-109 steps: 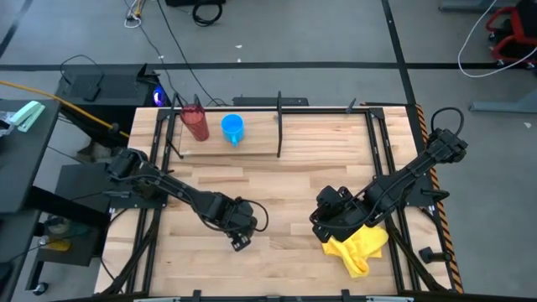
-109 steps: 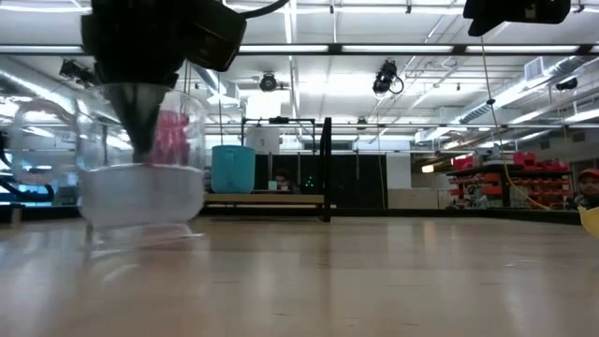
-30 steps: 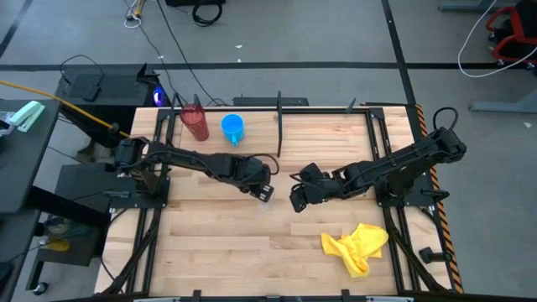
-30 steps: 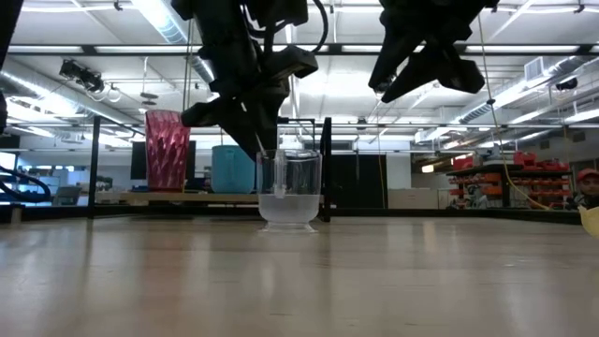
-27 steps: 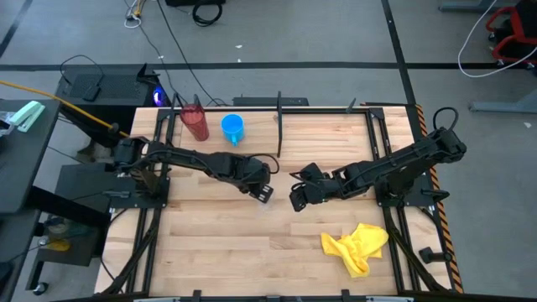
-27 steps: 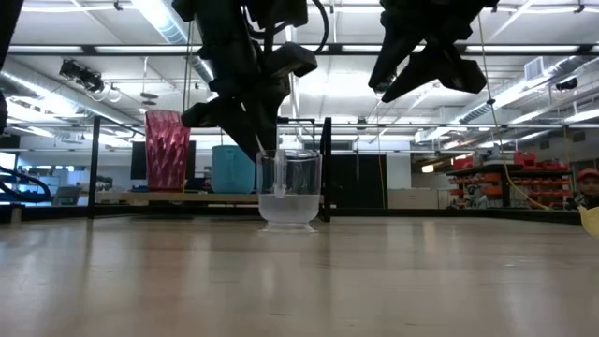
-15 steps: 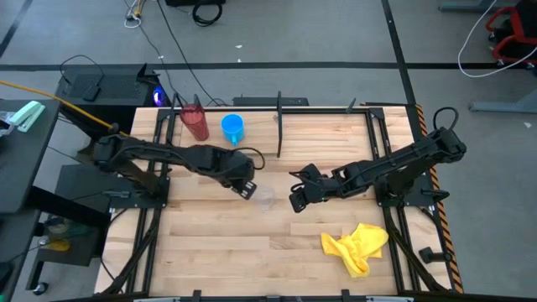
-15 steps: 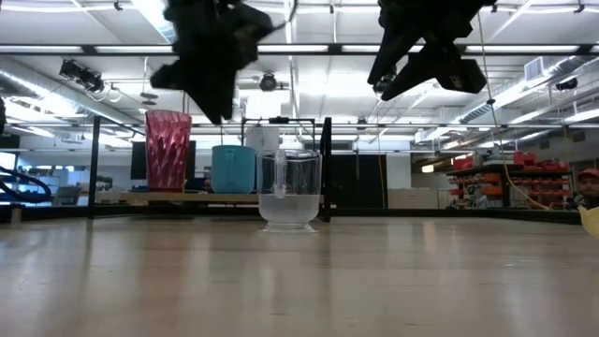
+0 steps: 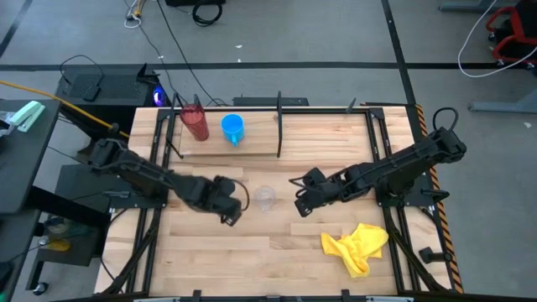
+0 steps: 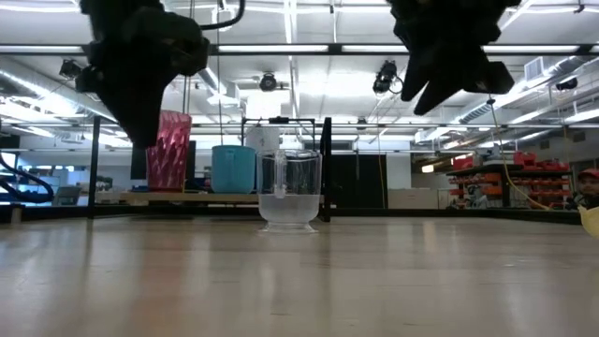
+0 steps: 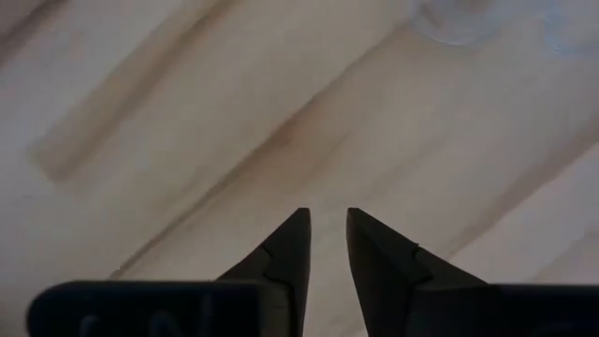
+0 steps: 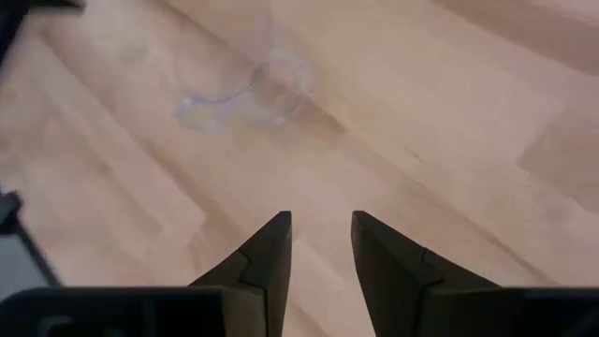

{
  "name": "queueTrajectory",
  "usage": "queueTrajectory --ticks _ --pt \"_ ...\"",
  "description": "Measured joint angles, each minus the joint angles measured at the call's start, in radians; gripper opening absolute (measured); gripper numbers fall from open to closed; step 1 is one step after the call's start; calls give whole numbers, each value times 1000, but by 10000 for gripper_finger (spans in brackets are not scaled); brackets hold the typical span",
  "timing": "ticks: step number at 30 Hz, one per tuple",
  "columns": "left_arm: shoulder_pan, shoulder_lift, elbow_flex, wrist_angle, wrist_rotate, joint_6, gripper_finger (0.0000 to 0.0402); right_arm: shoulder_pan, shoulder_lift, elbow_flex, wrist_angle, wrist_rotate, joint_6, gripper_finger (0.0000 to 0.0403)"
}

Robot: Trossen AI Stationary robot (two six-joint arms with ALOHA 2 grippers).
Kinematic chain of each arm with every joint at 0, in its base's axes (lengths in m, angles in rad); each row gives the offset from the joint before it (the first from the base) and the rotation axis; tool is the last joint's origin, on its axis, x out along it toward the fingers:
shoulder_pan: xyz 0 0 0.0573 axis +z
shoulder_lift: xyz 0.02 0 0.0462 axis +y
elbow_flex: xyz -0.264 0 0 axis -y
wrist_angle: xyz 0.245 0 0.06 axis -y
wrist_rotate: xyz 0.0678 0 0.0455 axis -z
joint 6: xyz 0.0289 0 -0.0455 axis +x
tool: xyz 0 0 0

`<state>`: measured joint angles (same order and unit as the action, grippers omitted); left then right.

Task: Stack small to large cups/mugs on shelf
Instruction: Adjust the shelf to the middle of the table

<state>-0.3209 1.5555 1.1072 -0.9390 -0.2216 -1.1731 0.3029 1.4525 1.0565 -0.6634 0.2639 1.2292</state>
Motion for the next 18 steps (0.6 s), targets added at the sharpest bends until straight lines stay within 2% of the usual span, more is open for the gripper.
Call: queueTrajectory --ticks 7,11,14,18 --pt "-80 0 -130 346 -142 -46 71 5 0 -2 -2 -15 20 121" --pt "-98 0 -195 517 -219 -46 68 21 0 -72 85 -37 42 121" --pt "-75 0 -228 617 -226 -47 71 -1 0 -167 235 -59 73 121" --pt "-15 0 -214 648 -194 -47 75 -22 0 -240 361 -55 115 121"
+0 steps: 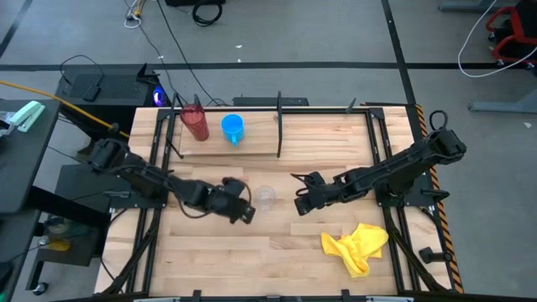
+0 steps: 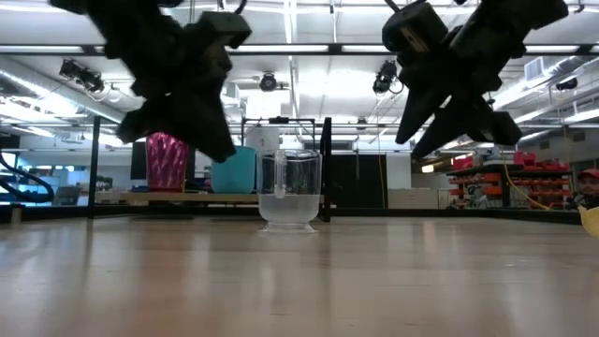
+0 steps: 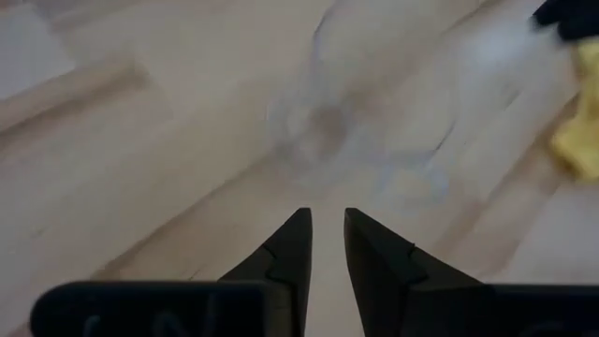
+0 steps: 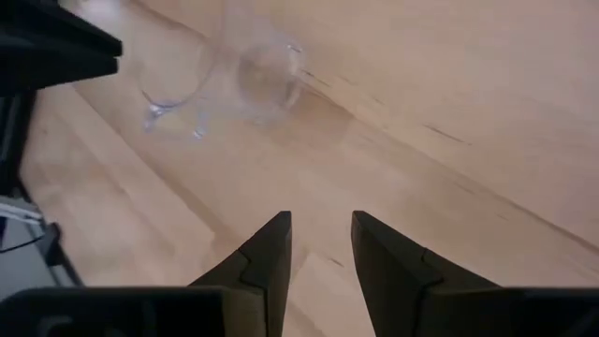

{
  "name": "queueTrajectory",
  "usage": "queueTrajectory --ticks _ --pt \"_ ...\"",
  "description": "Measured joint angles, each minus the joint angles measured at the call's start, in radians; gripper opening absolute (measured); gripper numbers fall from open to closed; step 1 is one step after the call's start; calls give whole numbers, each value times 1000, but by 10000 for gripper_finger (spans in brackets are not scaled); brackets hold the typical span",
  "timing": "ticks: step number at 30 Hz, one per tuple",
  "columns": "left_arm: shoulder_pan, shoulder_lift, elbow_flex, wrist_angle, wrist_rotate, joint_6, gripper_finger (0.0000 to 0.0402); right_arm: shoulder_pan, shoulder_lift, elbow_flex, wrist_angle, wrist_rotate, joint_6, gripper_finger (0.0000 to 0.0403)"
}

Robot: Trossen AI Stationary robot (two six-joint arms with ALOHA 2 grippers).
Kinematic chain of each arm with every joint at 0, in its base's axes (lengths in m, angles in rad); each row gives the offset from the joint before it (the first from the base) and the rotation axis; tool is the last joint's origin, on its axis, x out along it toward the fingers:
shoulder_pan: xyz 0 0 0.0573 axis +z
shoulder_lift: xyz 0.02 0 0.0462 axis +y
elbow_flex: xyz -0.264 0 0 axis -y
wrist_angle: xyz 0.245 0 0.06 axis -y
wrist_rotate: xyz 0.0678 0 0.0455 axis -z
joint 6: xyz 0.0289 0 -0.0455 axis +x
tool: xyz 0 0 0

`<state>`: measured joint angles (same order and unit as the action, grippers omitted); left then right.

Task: Stack small to large cups/mugs on shelf
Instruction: Adjust the shelf to the middle of the table

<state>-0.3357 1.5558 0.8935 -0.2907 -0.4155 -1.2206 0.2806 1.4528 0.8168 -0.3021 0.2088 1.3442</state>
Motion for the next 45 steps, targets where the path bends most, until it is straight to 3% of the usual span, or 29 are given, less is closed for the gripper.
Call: queueTrajectory --ticks 7,15,26,39,45 --pt "103 0 131 -33 94 135 66 -4 0 -1 -4 11 -18 121" --pt "232 0 281 -334 192 240 53 -3 0 -1 -15 11 -48 121" --pt "300 86 305 -363 365 311 63 -11 0 -1 -16 21 -69 121" --pt "311 117 305 -283 388 311 61 -19 0 -1 -11 27 -72 121" --pt "316 132 305 -257 387 348 55 -72 -10 -1 -3 52 -132 121"
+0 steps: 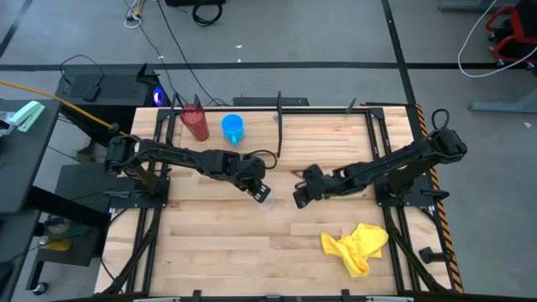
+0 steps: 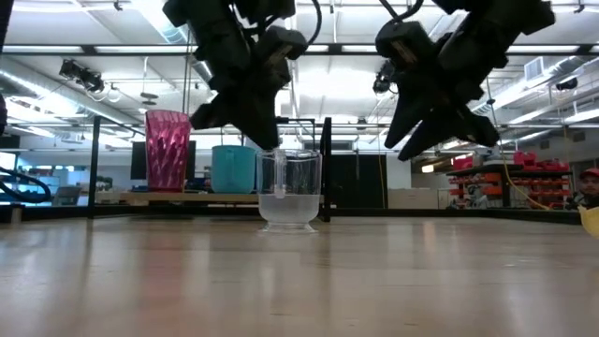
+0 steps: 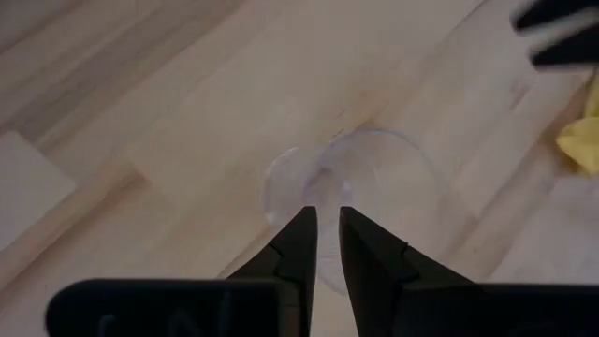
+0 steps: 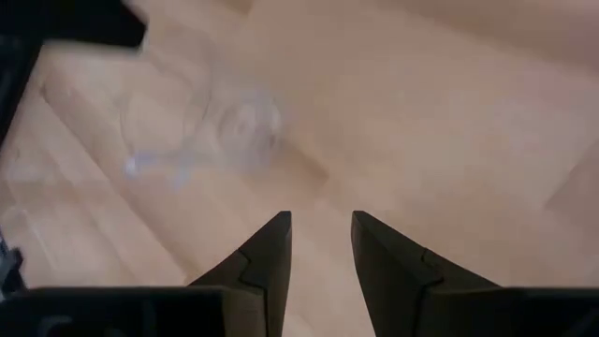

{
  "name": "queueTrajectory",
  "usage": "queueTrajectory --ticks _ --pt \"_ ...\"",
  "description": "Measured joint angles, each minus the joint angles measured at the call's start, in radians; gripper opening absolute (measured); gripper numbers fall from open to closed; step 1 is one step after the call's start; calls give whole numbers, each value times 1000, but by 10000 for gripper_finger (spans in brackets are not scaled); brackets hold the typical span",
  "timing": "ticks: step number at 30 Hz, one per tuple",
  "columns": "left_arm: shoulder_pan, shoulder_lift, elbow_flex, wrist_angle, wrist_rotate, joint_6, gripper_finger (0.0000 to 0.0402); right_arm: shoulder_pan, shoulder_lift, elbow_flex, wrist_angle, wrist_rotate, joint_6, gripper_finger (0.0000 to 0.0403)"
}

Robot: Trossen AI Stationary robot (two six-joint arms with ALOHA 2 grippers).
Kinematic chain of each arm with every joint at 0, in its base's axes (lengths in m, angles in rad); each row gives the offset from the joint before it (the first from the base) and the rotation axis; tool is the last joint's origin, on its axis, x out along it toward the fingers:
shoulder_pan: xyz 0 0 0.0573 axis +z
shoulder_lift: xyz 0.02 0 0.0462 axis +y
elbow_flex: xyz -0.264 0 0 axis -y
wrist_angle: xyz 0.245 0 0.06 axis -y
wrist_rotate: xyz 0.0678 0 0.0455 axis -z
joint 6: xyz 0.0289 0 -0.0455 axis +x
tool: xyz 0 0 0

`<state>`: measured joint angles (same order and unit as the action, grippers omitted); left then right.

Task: Stack small to large cups/mugs on shelf
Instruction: Adjust the shelf to the middle of the table

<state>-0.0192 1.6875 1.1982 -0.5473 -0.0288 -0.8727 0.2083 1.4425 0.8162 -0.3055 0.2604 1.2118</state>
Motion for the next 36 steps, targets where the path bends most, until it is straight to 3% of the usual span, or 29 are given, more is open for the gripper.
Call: queueTrajectory --ticks 6,10,12,16,20,24,36 --pt "31 -73 1 -21 -1 26 61 -128 -79 59 4 0 -134 121" --pt "34 -128 0 -73 -20 28 59 -283 -158 102 -1 -20 -241 121" --pt "29 -154 0 -86 -34 26 55 -405 -193 99 -1 -111 -256 121" --pt "7 -193 0 -118 -85 14 51 -639 -207 73 37 -397 -266 120" --pt "-15 -218 1 -125 -127 1 55 -755 -187 64 187 -572 -241 116" --pt "-20 -224 0 -141 -150 2 58 -807 -108 63 295 -692 -200 112" --pt "-20 -222 -1 -167 -154 2 48 -817 63 68 469 -771 -168 101"
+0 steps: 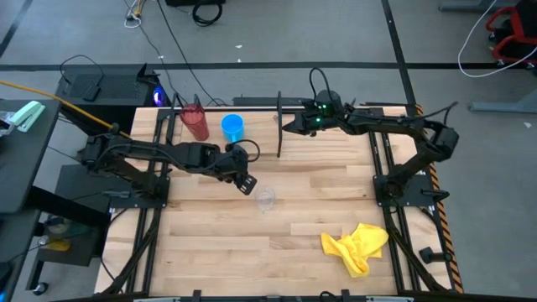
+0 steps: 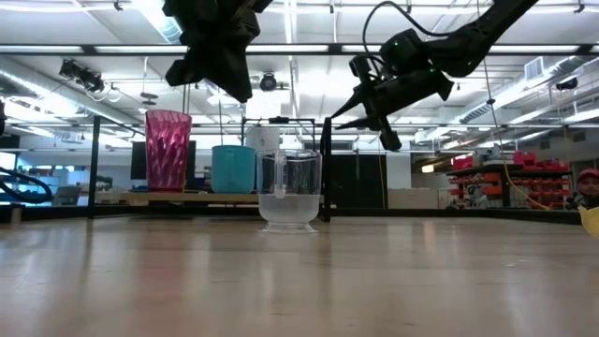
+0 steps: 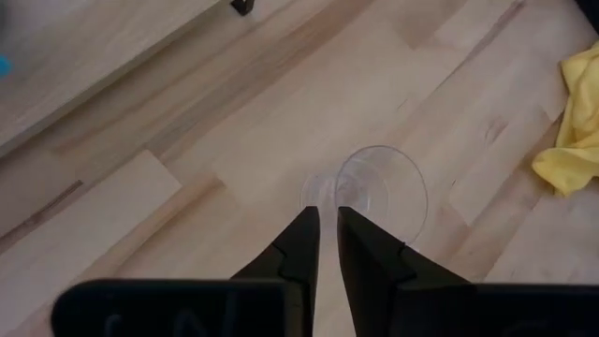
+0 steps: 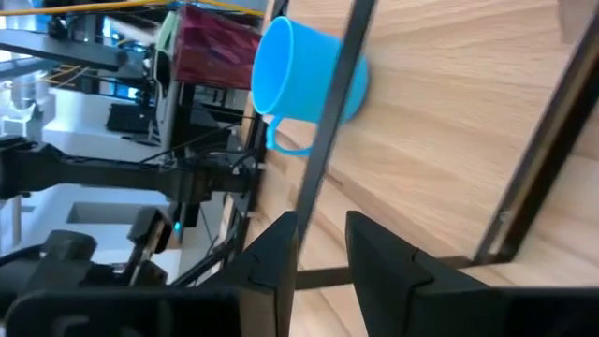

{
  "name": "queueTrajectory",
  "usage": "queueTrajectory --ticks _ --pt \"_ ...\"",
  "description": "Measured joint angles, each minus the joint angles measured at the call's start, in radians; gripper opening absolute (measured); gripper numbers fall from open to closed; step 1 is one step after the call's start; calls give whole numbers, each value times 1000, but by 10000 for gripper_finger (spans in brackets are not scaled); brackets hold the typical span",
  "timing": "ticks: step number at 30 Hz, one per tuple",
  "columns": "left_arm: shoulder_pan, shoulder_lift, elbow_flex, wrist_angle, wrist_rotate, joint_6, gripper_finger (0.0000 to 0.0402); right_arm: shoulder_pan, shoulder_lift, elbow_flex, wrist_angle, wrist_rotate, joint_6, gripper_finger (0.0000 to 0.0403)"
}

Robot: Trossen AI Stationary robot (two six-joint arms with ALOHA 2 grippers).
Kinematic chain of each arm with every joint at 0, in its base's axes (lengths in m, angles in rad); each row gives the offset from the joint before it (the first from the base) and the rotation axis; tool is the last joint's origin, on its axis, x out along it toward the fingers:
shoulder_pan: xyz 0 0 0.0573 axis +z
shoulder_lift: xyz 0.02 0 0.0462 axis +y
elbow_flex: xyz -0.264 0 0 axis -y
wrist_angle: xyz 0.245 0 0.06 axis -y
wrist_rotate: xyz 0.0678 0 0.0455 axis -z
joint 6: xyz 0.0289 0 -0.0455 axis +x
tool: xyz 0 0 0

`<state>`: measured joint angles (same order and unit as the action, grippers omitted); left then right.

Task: Stack small to large cups/mugs on shelf
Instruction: Adjust the shelf to the middle of the table

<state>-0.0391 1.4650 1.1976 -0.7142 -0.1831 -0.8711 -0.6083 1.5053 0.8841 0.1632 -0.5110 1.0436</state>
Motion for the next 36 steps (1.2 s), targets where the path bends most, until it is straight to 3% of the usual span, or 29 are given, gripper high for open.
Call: queueTrajectory --ticks 20,31,36 --pt "0 1 0 -9 -11 3 44 -7 134 119 31 -6 6 98" --pt "0 1 0 -9 -20 1 40 -24 138 127 4 9 19 25" --pt "0 1 0 -9 -23 4 34 -31 138 128 1 12 20 16"
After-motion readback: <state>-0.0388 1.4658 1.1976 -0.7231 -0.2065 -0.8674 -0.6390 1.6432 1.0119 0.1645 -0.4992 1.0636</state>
